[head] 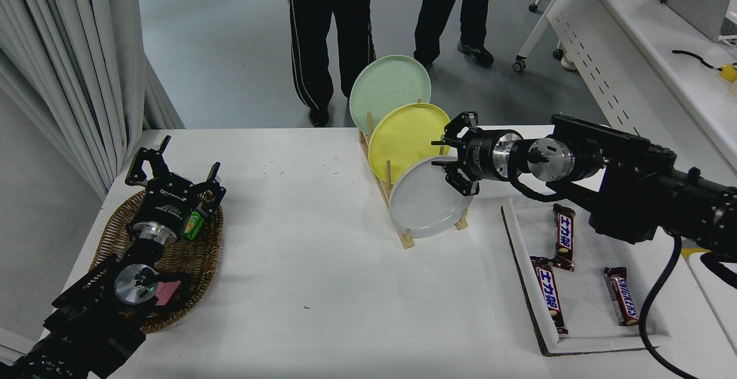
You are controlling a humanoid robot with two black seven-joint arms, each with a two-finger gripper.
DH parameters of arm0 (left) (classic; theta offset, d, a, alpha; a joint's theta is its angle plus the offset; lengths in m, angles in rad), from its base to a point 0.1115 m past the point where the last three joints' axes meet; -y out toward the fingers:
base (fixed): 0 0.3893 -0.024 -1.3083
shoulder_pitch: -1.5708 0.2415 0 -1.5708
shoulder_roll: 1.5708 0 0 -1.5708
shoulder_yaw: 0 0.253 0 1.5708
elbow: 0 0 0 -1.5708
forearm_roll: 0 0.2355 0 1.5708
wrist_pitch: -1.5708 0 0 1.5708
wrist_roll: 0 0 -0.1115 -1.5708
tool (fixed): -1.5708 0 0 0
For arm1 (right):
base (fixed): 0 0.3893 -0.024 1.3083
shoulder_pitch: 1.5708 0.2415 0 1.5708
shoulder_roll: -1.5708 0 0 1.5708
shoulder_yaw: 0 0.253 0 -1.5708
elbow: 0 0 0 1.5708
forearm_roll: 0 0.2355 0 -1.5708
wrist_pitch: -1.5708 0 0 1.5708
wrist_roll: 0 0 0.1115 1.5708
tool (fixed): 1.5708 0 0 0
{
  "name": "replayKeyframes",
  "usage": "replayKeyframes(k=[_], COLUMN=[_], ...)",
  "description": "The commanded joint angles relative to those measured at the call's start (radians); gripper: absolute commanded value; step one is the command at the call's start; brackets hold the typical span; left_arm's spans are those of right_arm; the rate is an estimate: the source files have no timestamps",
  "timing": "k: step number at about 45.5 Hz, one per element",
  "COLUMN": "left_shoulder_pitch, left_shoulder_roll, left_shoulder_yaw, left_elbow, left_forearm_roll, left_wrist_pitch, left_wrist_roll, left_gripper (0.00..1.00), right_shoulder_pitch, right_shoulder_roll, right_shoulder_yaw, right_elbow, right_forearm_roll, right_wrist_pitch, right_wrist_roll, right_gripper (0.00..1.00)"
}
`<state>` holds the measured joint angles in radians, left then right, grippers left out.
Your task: Place the plate on the table
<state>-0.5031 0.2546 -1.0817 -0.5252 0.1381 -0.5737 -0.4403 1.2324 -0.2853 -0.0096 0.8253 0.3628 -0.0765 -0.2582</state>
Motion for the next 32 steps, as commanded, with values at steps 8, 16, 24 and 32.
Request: replayKeyframes(k=[8,16,24,32], left_shoulder_pitch=[0.0,0.0,0.0,0.0], left_shoulder_roll=[0.0,0.0,0.0,0.0], left_shoulder_yaw=[0.0,0.0,0.0,0.0], left_elbow=[-0.001,0.001,0.001,0.001], left_forearm_roll=[0.0,0.0,0.0,0.0], left_wrist_pitch=[0.0,0.0,0.0,0.0], left_wrist_roll=[0.0,0.0,0.0,0.0], left_gripper=[1.0,1.0,1.0,1.0], right_shoulder_pitch=[-0.001,-0.001,-0.002,-0.004], right_shoulder_roll=[-0.003,-0.003,-0.005,-0.006], right_shoulder_yaw=[0.0,0.0,-0.001,-0.001], right_elbow=[0.0,0.0,0.0,0.0], right_forearm_roll=[-0.001,-0.001,-0.001,-0.001], right_wrist_pitch=[0.0,0.0,0.0,0.0], right_wrist_roll=[-0.003,-0.003,-0.004,-0.004], right_gripper=[0.27,0.27,0.25,0.22])
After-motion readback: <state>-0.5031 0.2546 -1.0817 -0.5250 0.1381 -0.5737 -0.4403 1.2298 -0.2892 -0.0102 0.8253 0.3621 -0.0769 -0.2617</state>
